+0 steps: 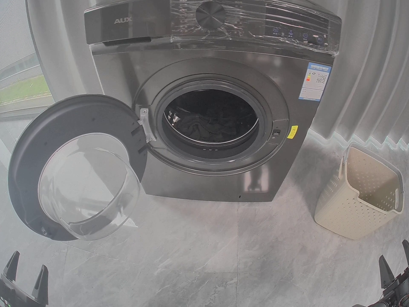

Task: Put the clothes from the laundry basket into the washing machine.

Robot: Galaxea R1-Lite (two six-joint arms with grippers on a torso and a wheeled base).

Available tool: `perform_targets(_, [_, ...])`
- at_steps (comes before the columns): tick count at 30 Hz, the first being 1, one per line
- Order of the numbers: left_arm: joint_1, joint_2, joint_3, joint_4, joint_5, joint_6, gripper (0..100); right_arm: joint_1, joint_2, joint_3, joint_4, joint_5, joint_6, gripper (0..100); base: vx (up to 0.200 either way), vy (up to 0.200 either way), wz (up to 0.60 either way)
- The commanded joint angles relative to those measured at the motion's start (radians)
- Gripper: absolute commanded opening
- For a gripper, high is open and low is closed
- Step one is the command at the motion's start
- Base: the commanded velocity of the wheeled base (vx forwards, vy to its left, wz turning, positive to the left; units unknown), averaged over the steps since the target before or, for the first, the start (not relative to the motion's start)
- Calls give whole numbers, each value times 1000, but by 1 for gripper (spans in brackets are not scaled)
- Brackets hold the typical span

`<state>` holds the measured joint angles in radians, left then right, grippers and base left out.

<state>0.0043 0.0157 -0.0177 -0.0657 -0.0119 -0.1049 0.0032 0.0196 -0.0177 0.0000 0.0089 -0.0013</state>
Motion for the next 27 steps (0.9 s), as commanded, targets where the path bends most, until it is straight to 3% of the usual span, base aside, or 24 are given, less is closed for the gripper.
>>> perform_targets(1, [0, -11, 16, 0, 0, -1, 100, 0, 2, 18, 0, 0, 0, 100, 0, 0, 0])
perform_targets(10, [0, -11, 16, 0, 0, -1, 100, 0, 2, 18, 0, 0, 0, 100, -200, 0, 0])
perform_targets(15, [0, -11, 16, 0, 0, -1, 100, 0, 2, 18, 0, 0, 0, 100, 0, 0, 0])
perform_targets(24, [0, -11, 16, 0, 0, -1, 100, 0, 2, 18, 0, 0, -2, 100, 0, 0, -600])
perform_targets(27, [0, -11, 16, 0, 0, -1, 100, 0, 2, 18, 0, 0, -2, 100, 0, 0, 0])
